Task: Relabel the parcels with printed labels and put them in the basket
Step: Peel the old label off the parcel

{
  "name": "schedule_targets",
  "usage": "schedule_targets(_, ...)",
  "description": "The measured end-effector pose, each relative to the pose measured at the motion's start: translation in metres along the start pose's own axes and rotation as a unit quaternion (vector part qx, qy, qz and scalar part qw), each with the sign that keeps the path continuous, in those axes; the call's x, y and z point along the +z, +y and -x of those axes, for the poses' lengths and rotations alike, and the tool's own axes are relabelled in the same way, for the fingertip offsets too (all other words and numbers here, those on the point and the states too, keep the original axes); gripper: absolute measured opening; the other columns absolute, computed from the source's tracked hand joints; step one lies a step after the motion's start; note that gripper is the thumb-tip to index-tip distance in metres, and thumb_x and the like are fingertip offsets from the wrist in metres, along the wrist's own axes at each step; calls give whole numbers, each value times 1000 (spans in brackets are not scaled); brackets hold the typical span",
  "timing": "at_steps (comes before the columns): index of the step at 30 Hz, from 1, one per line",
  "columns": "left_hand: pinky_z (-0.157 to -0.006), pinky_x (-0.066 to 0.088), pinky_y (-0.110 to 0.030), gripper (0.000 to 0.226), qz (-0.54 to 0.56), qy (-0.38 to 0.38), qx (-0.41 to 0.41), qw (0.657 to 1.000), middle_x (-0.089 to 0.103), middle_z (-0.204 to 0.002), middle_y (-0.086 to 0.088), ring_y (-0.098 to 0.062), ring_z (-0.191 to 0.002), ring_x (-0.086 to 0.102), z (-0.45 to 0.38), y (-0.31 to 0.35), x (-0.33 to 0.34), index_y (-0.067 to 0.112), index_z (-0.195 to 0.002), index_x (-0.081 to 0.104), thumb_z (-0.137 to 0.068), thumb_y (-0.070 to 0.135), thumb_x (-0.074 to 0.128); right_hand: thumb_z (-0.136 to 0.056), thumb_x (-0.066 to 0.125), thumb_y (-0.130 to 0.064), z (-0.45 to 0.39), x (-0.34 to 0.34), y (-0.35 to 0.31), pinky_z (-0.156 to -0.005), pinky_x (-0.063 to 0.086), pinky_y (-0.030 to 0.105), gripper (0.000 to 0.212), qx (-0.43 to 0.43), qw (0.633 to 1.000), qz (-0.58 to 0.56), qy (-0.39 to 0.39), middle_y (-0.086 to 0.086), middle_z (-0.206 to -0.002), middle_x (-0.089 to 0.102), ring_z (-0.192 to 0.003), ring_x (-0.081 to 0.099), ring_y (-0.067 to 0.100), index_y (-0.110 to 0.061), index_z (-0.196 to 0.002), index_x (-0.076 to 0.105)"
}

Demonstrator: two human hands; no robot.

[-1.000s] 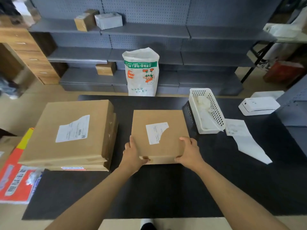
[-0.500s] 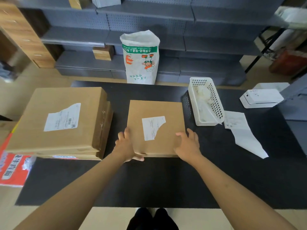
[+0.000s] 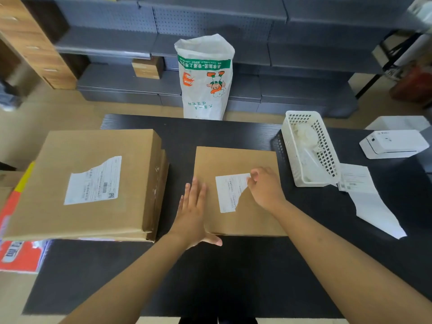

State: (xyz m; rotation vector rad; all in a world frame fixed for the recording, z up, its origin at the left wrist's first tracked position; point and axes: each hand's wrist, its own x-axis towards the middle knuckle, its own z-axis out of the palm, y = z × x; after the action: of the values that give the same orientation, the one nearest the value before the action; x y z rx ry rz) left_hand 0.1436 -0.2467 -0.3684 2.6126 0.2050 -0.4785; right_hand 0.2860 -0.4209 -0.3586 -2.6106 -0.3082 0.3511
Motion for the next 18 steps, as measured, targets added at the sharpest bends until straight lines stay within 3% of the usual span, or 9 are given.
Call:
schedule_targets(4,-115,-17,-43,148,-14,4,20,1000,-53,-141,3,-20,-130,-48,-10,-7,4,21,-136,-42,-58,70,75,-96,52,-21,-13,7,3,-85,41,25,18,17,999,-20,21,1,-111,54,-99,53,17,-12,-110,59)
schedule_targets(8,-111,-22,-47,150,-36,3,23,999,-54,-140,0,-23,-129,-50,-16,-7,3,20,-136,-43,-52,83,65,-95,52,-18,-15,13,6,-79,42,27,8,2,999,-22,35,0,-100,54,-90,53,17,-14,-97,58)
schedule_targets(18,-112,-8,-43,151,30,-11,11,999,-48,-145,5,-17,-132,-46,-18,2,3,21,-145,-30,-49,79,71,-96,46,-18,-22,11,8,-76,39,27,8,10,1000,4,4,-3,-100,47,-89,49,16,-19,-88,49)
